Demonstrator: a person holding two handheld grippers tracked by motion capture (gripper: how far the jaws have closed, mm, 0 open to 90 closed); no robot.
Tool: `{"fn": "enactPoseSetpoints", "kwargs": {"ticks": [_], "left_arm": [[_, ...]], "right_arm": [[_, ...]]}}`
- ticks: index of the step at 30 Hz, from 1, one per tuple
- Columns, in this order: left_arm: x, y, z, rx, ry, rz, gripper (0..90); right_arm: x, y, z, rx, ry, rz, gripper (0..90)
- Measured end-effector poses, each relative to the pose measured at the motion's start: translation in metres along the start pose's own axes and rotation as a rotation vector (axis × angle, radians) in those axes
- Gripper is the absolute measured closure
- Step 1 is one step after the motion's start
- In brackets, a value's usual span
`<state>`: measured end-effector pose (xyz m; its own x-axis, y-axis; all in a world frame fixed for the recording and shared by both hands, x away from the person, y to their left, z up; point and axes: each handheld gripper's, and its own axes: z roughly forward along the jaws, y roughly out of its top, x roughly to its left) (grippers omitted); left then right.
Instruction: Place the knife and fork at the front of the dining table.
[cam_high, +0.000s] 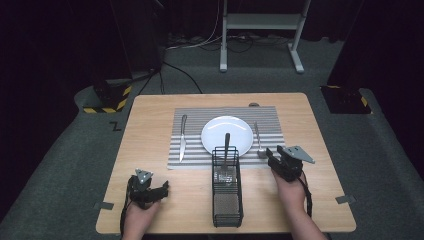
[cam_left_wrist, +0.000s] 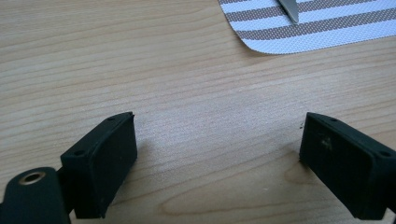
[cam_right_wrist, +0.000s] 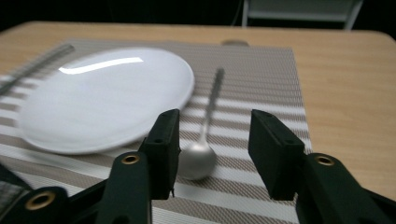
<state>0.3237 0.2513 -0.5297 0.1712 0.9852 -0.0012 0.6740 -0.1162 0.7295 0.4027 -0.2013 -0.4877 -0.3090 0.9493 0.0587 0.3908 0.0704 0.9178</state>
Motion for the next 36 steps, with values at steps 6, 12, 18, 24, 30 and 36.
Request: {"fn": "enactPoseSetpoints", "kwargs": {"ticks": [6, 12, 18, 24, 30, 36], "left_arm": [[0.0, 0.0, 0.0, 0.0, 0.0, 0.0, 11.0], [0.0, 0.0, 0.0, 0.0, 0.0, 0.0, 11.0], [0.0, 0.0, 0.0, 0.0, -0.001, -0.002, 11.1], [0.0, 0.0, 0.0, 0.0, -0.003, -0.001, 11.1], [0.0, 0.0, 0.0, -0.001, -0.003, -0.001, 11.1], [0.0, 0.0, 0.0, -0.002, -0.005, -0.001, 11.1]], "right_arm": [[0.025, 0.016, -0.021, -0.086, 0.06, -0.032, 49.8], [0.059, 0.038, -0.034, -0.163, 0.15, -0.064, 50.8], [0.085, 0.056, -0.034, -0.2, 0.214, -0.072, 51.2], [0.108, 0.071, -0.027, -0.212, 0.263, -0.083, 52.9], [0.119, 0.078, -0.016, -0.191, 0.284, -0.102, 57.6], [0.122, 0.076, -0.005, -0.12, 0.329, -0.095, 75.0]]}}
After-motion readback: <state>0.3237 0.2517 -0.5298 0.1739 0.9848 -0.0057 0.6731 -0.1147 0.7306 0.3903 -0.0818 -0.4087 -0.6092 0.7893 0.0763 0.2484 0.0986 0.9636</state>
